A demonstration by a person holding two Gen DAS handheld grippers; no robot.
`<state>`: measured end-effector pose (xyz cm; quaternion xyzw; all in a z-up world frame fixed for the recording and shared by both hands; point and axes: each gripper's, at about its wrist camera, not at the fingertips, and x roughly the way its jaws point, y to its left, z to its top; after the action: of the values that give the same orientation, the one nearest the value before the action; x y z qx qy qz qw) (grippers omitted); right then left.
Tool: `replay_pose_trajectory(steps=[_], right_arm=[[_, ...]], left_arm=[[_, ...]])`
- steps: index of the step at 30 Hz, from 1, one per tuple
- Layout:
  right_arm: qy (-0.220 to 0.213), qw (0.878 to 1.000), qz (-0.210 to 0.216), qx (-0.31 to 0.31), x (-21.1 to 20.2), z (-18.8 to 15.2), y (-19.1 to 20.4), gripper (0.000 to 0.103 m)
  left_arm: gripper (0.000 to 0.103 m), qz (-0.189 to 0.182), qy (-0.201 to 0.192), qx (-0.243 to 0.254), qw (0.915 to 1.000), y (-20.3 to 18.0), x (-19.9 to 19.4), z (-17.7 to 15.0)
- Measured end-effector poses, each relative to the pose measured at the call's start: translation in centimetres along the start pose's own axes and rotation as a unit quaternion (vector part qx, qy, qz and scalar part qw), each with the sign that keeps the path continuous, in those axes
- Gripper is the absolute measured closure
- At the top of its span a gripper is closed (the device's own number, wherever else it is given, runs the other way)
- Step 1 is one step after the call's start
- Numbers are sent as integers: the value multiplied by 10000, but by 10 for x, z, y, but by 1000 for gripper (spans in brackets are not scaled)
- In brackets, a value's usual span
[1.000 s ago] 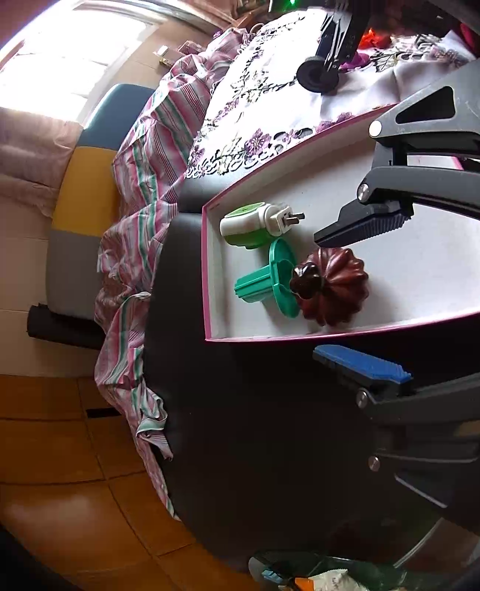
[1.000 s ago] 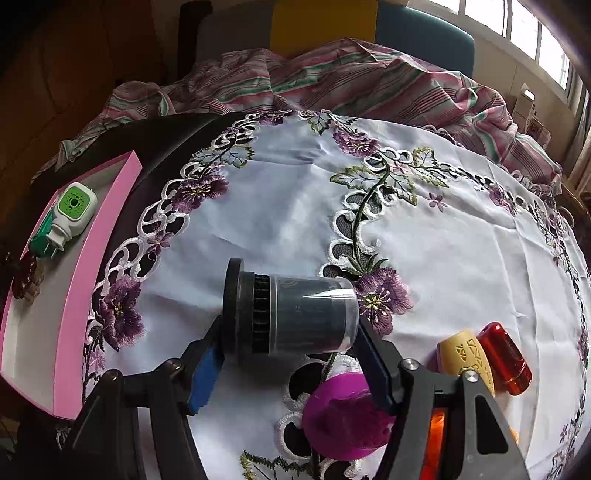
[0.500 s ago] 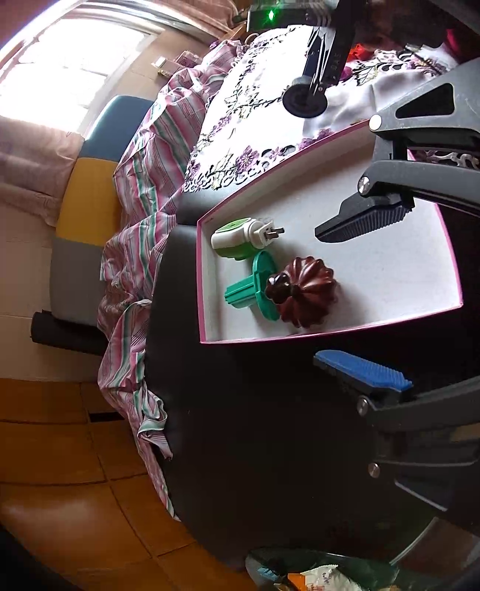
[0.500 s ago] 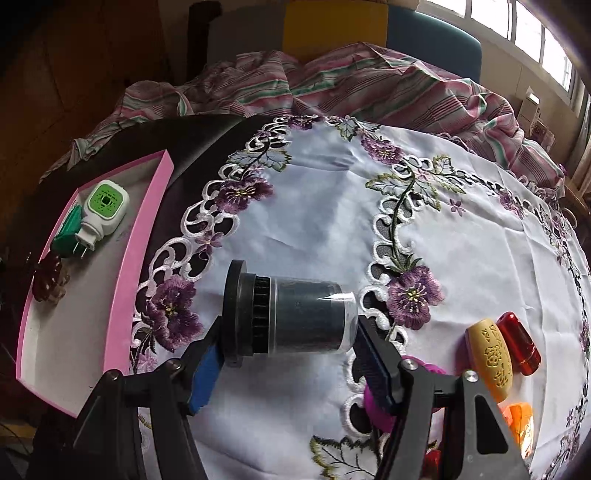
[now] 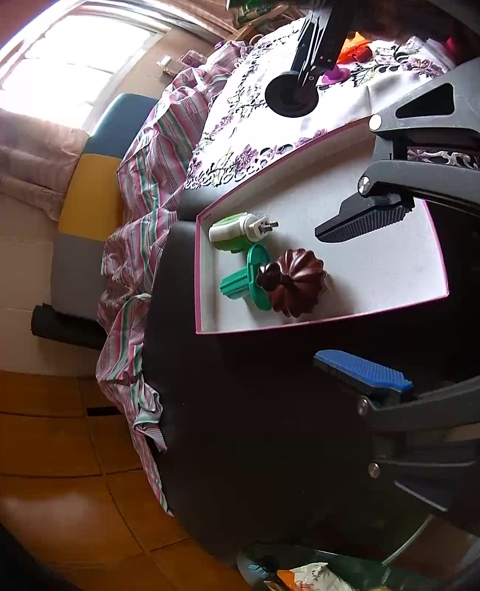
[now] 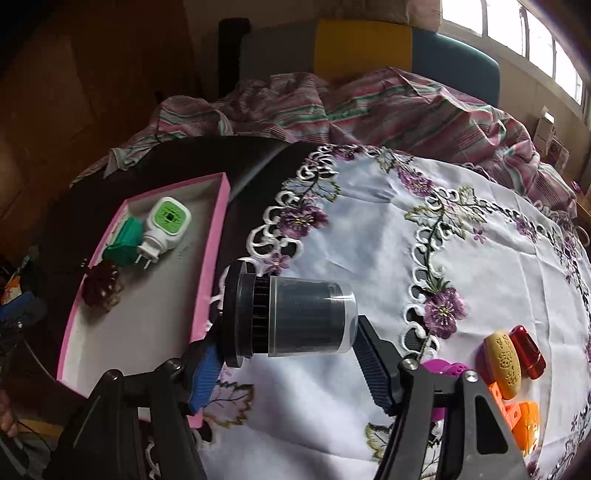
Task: Organize rigid objects
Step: 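Carry the black-and-clear canister into the tray and open the right tool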
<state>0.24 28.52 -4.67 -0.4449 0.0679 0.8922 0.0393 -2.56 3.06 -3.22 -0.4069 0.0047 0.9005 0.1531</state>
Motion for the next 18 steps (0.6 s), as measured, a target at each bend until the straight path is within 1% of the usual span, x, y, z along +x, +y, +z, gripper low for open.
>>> replay_pose_trajectory(steps=[4,8,11,14,16,18], right_arm=[[-28,9987,390,-326,-5,5,30,36],[25,9946,634,-818,-3,7,66,36],[134,9918,581,-1130,8,5,86,36],[213,9903,468,-1294,21,8,98,36],[252,9906,383,-1287,31,12,100,36],[343,9909,424,-1234,42,19,100,36]], left_arm=[[41,71,-21,-93,9999,7,-3,-1],[41,121,-12,-115,9999,12,-4,-3],[41,125,14,-119,9999,14,-5,-5],[41,137,15,-117,9998,14,-5,-6],[41,140,16,-115,9998,15,-5,-6],[41,165,31,-121,9998,16,-4,-6]])
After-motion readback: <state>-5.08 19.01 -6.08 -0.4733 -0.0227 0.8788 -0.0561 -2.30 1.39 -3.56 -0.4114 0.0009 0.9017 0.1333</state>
